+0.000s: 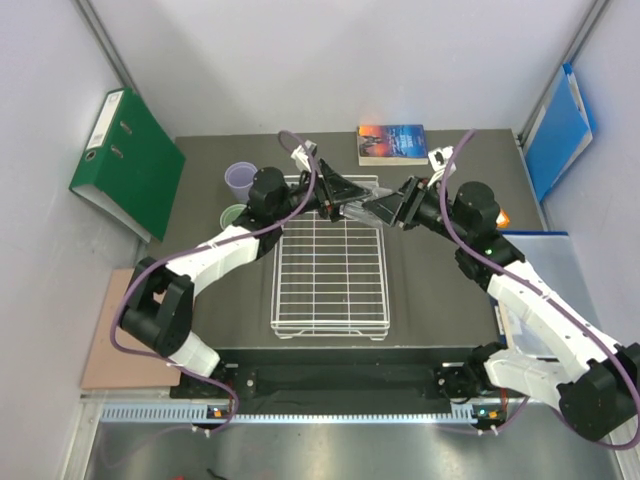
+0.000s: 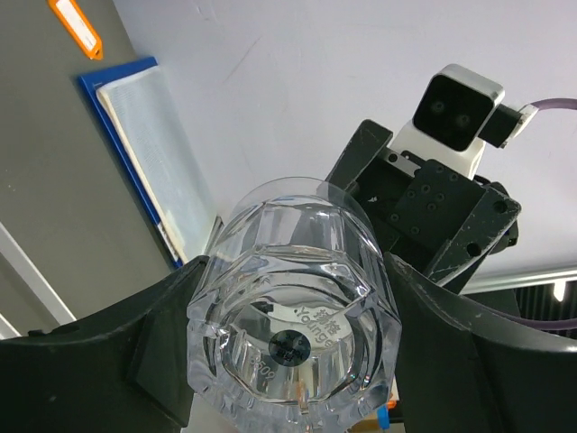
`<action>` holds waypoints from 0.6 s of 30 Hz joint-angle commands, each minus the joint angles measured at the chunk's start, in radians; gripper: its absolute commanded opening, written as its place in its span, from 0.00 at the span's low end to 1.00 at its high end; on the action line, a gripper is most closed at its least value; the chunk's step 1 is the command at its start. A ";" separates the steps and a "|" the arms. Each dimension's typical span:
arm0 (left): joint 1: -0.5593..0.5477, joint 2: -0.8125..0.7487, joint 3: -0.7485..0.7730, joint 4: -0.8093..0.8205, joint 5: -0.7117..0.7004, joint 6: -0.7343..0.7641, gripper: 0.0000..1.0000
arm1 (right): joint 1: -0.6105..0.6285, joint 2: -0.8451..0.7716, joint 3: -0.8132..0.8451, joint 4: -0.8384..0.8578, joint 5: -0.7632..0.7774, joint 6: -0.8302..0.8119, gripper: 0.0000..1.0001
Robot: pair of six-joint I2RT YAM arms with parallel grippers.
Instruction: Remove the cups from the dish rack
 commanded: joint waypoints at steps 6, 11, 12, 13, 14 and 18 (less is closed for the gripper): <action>-0.010 0.010 0.099 0.079 0.022 0.005 0.00 | 0.009 0.038 0.074 0.042 -0.040 -0.024 0.38; -0.009 0.001 0.099 0.033 0.007 0.034 0.07 | 0.007 0.015 0.081 -0.023 0.000 -0.048 0.00; -0.006 -0.010 0.103 0.008 -0.001 0.070 0.22 | 0.009 0.007 0.098 -0.057 0.021 -0.065 0.00; 0.008 -0.018 0.108 -0.078 -0.015 0.095 0.37 | 0.007 -0.002 0.107 -0.126 0.049 -0.097 0.00; 0.019 -0.028 0.110 -0.139 -0.071 0.124 0.51 | 0.006 -0.016 0.120 -0.186 0.131 -0.114 0.00; 0.101 -0.116 0.148 -0.527 -0.318 0.307 0.92 | -0.023 0.024 0.282 -0.503 0.413 -0.174 0.00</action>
